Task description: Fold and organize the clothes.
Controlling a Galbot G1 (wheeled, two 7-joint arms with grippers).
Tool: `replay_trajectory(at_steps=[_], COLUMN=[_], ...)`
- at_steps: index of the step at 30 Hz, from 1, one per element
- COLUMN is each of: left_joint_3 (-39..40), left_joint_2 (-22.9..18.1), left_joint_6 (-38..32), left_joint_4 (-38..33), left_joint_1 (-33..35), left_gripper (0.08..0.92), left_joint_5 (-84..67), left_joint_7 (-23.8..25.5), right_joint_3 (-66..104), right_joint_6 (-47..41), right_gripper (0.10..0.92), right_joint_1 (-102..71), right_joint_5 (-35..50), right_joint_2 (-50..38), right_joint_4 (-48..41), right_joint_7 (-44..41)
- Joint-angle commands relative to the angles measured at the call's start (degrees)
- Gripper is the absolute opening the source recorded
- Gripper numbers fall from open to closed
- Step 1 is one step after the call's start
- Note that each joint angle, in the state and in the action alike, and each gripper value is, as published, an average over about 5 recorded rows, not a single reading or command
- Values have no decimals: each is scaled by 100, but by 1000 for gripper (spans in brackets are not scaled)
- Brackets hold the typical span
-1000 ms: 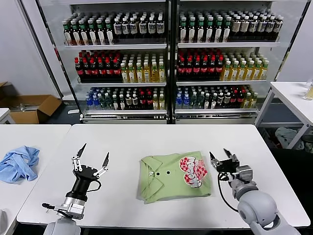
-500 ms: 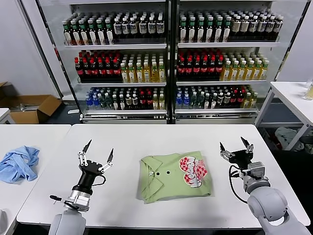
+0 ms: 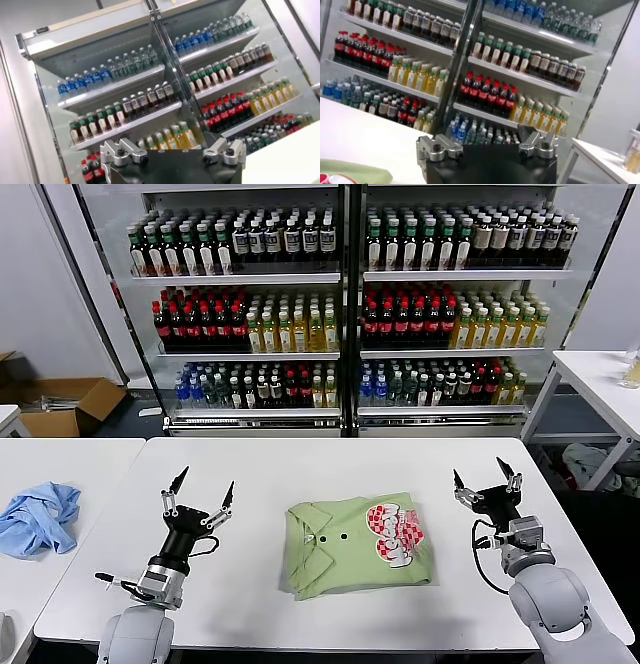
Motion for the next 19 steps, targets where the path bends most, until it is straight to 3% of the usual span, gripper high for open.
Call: replay_trajectory(at_steps=[1,19], left_joint_3=[11,40], left_joint_2=[-20,-286], left_joint_6=[-246,-259], left_joint_4=[-34,83], left_joint_1=[41,-204], left_gripper=[823,822], left_joint_5=[-170,-262], left_joint_7=[273,416], right_joint_3=[-142,-174], right_joint_6=[270,455], right_gripper=[822,823], right_joint_1=[99,115], right_joint_5=[-290,-487], right_joint_2=[40,-71], right_joint_4=[-239,-390], right_joint_7=[-40,-29])
